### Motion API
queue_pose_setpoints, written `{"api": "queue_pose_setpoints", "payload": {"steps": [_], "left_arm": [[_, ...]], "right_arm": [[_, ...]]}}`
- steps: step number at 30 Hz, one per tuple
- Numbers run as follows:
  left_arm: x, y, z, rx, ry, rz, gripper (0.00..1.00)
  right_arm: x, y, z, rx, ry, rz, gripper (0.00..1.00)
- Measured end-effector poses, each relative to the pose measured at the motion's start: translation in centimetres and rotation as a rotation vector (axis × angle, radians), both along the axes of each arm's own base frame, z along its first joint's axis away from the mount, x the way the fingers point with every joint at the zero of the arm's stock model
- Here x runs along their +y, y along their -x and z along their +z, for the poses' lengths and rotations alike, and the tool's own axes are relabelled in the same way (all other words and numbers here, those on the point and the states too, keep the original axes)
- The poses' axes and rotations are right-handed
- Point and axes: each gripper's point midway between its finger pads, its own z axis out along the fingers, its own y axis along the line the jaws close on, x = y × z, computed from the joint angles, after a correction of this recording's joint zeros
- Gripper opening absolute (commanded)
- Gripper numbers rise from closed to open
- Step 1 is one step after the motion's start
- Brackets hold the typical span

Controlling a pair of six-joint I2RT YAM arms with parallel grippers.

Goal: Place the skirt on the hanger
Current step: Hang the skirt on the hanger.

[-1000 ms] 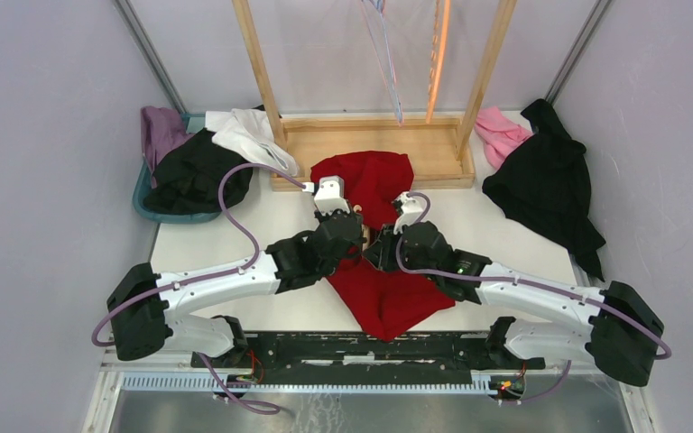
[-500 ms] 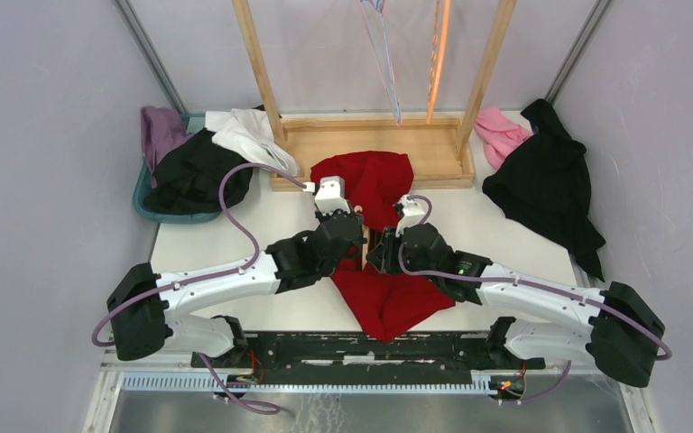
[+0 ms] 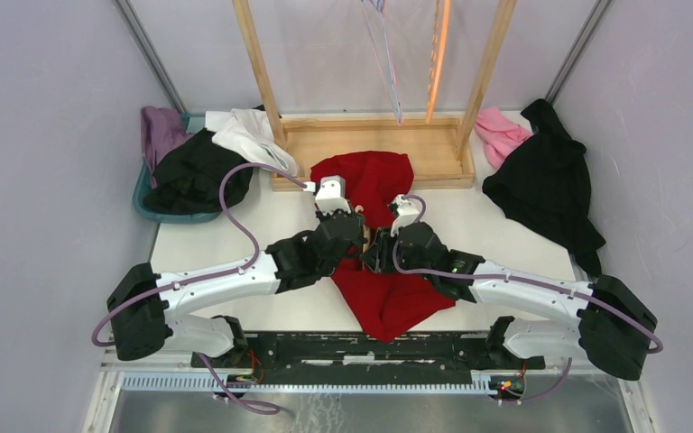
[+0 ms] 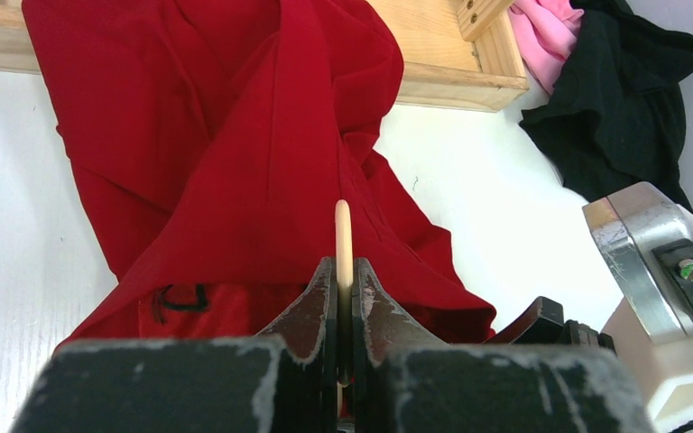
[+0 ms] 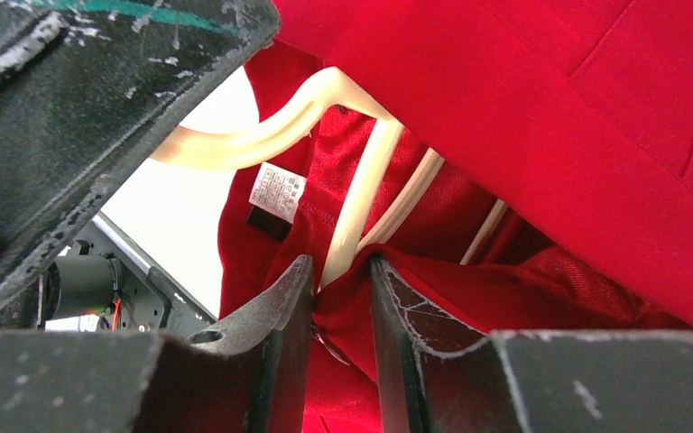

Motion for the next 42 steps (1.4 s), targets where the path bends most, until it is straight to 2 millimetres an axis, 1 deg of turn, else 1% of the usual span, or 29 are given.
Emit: {"api": "queue_pose_setpoints", "payload": {"steps": [4,6,8,10,12,15,16,18,19,22,23,25,29,33,36,37,38,42], "left_arm": [[0.1,0.0,-0.1,0.002,-0.005,0.003,0.03],[0.3,-0.1,-0.2,0.004,-0.010,0.008,0.03],[0.6,-0.2,-0.2,0.007,-0.015,0.012,0.03],[0.8,-0.1,-0.2,0.011,-0.019,0.009,0.05],[0.8,0.2,0.1,0.015,-0.012,-0.005,0.11],[0.6,0.8,1.0,0.026,-0.001,-0.039,0.14],[0.5,1.1,1.7,0.029,0.008,-0.054,0.16],[0.3,1.5,2.9,0.030,0.025,-0.079,0.24],[0.0,1.8,3.8,0.028,0.042,-0.098,0.26],[-0.6,2.6,6.2,0.018,0.086,-0.154,0.28],[-0.7,3.0,7.0,0.014,0.100,-0.169,0.31],[-0.5,3.4,7.8,0.011,0.116,-0.185,0.38],[0.0,4.0,8.9,0.003,0.140,-0.205,0.48],[0.6,4.2,9.2,-0.001,0.131,-0.204,0.58],[1.5,3.9,9.2,0.002,0.113,-0.188,0.64],[1.9,3.5,9.4,-0.003,0.113,-0.174,0.65],[2.5,3.1,9.6,-0.007,0.114,-0.156,0.72],[4.1,1.6,11.0,-0.028,0.121,-0.104,0.79]], "right_arm": [[0.3,-0.1,-0.2,0.003,-0.002,0.006,0.11],[0.4,-0.1,-0.1,0.001,-0.008,0.006,0.06],[0.5,-0.1,0.0,0.004,-0.014,0.009,0.03],[0.5,0.1,0.1,0.007,-0.017,0.020,0.02],[0.5,0.4,0.4,0.014,-0.009,0.039,0.01],[0.5,1.1,1.4,0.030,0.014,0.080,0.01],[0.5,1.3,1.8,0.032,0.016,0.091,0.01],[0.4,1.6,2.9,0.029,0.010,0.108,0.01],[0.4,1.8,3.6,0.022,0.002,0.118,0.01],[0.4,2.4,5.2,0.010,-0.029,0.146,0.01],[0.4,2.5,5.6,0.005,-0.041,0.153,0.01],[0.3,2.9,6.4,-0.004,-0.062,0.165,0.01],[0.0,3.6,7.3,-0.013,-0.092,0.185,0.01],[-0.6,4.4,7.5,-0.013,-0.114,0.198,0.01],[-1.2,5.0,7.2,-0.011,-0.127,0.205,0.01],[-1.4,5.4,6.7,-0.003,-0.126,0.212,0.01],[-1.6,5.8,6.1,0.006,-0.123,0.219,0.01],[-2.3,6.8,3.4,0.054,-0.097,0.231,0.01]]}}
